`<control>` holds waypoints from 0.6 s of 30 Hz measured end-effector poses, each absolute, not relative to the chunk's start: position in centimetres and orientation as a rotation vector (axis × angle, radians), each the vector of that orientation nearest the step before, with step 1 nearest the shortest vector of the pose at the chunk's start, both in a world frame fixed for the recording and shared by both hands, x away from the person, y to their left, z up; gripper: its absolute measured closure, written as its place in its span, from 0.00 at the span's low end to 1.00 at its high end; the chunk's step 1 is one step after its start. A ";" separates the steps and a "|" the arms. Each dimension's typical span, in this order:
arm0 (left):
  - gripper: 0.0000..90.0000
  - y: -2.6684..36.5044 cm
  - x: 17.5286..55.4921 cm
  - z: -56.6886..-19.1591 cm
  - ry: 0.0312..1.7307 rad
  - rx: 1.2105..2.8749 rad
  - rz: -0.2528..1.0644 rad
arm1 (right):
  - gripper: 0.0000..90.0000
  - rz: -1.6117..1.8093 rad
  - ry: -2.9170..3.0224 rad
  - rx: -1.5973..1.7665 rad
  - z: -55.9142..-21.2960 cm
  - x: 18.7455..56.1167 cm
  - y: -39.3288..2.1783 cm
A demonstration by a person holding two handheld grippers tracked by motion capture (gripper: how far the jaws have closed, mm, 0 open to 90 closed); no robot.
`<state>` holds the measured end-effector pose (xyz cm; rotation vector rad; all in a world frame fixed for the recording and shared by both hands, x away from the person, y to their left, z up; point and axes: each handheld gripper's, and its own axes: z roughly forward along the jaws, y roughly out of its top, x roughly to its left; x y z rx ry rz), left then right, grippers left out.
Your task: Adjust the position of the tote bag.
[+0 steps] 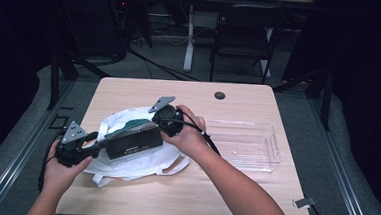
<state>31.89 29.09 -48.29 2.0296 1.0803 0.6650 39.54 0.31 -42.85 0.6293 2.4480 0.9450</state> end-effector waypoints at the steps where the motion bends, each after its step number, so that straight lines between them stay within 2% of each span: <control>1: 0.62 29.1 32.0 -48.3 1.083 2.034 0.671 | 0.92 0.943 2.449 0.631 -42.8 39.5 0.3; 7: 0.69 29.0 32.3 -48.3 1.081 2.045 0.688 | 0.92 0.948 2.451 0.626 -42.9 39.4 0.3; 9: 0.75 29.0 32.4 -48.2 1.082 2.057 0.700 | 0.92 0.952 2.449 0.625 -42.9 39.4 0.2; 18: 0.82 29.1 32.8 -47.7 1.084 2.057 0.724 | 0.92 0.949 2.455 0.618 -42.8 39.2 0.2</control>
